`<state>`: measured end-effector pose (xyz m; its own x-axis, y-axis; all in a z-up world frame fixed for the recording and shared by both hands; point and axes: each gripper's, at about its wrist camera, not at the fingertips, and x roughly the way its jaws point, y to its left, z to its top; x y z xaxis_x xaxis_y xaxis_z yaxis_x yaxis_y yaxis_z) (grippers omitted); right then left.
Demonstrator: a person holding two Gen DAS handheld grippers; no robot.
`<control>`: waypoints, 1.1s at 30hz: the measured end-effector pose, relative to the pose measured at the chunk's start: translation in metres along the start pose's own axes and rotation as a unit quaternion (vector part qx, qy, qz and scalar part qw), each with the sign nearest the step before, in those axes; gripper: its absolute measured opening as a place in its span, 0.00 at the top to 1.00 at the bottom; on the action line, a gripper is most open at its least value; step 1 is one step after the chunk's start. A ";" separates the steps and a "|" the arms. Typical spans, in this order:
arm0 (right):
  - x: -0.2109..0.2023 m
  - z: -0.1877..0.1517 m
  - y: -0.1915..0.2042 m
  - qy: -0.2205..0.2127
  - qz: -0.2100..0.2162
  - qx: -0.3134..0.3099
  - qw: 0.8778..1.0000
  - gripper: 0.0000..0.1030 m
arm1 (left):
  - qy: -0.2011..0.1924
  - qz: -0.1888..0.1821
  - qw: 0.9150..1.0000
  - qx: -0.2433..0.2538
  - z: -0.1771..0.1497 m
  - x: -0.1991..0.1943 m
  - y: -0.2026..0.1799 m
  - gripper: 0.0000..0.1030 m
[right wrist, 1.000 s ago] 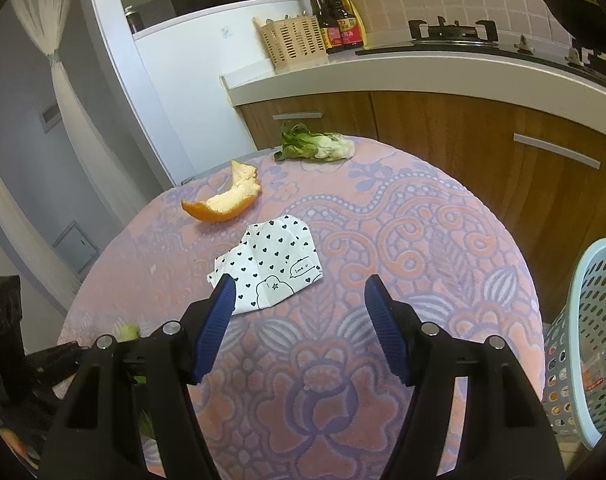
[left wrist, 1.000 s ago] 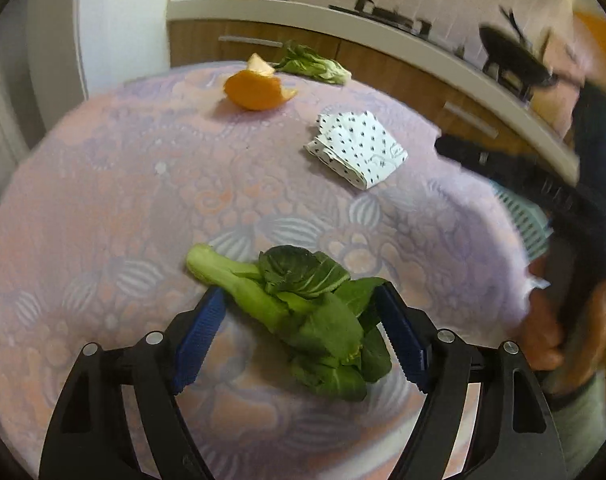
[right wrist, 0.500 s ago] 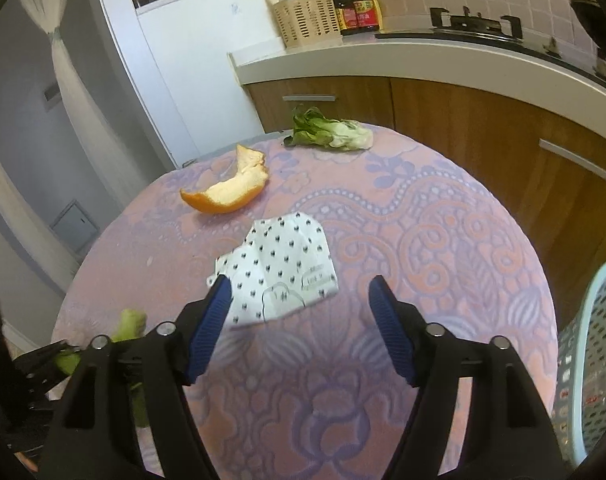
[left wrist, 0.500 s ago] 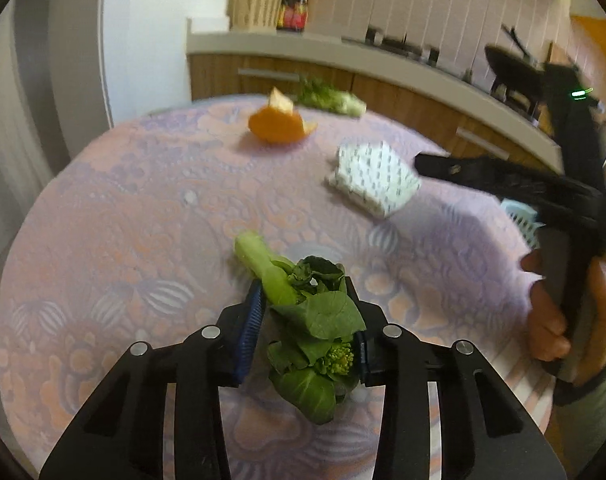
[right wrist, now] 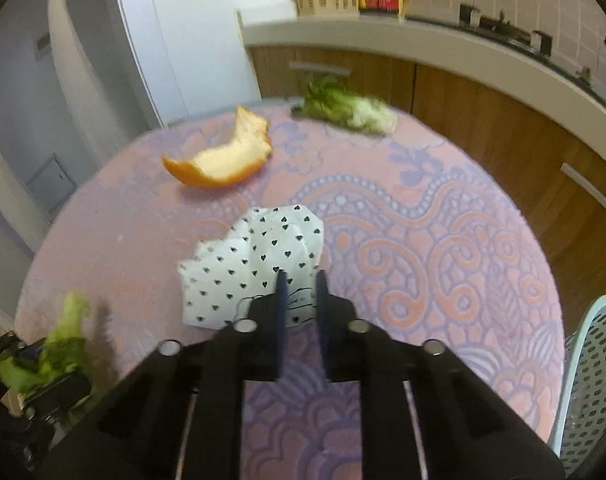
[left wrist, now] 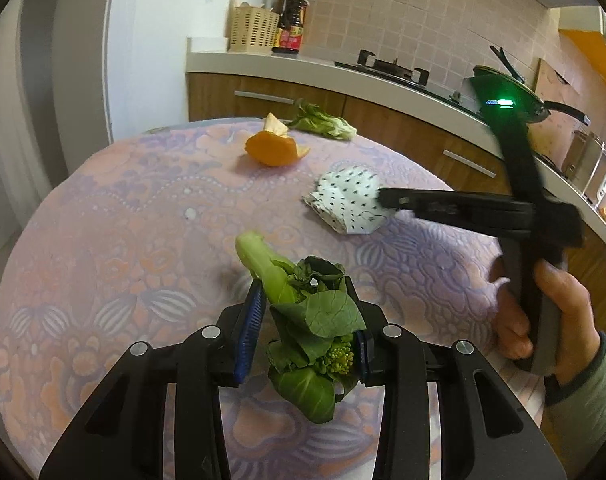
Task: Collect trash
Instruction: 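Carry the bok choy and napkin over the blue basket and release both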
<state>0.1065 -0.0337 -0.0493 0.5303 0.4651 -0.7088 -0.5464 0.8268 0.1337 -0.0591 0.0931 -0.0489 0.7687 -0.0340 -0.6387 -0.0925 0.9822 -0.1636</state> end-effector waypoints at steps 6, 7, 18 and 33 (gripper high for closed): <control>-0.064 -0.028 -0.011 -0.062 -0.008 0.014 0.998 0.99 | -0.009 -0.027 1.000 0.003 0.010 -0.009 -0.014 0.65; -0.080 -0.035 -0.018 -0.077 -0.018 0.024 0.997 0.99 | -0.014 -0.029 0.999 0.015 0.013 -0.012 -0.024 0.65; -0.197 -0.089 -0.133 -0.166 -0.083 0.150 0.971 0.99 | -0.024 -0.110 0.985 0.128 0.045 -0.003 -0.157 0.65; -0.216 -0.152 -0.271 -0.158 -0.174 0.301 0.924 0.99 | 0.050 -0.201 0.950 0.236 0.060 0.085 -0.333 0.65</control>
<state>0.0414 -0.4069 -0.0378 0.8204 0.1281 -0.5573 0.1028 0.9257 0.3641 0.0754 -0.2259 -0.0034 0.6165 -0.4178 -0.6673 0.5071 0.8591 -0.0694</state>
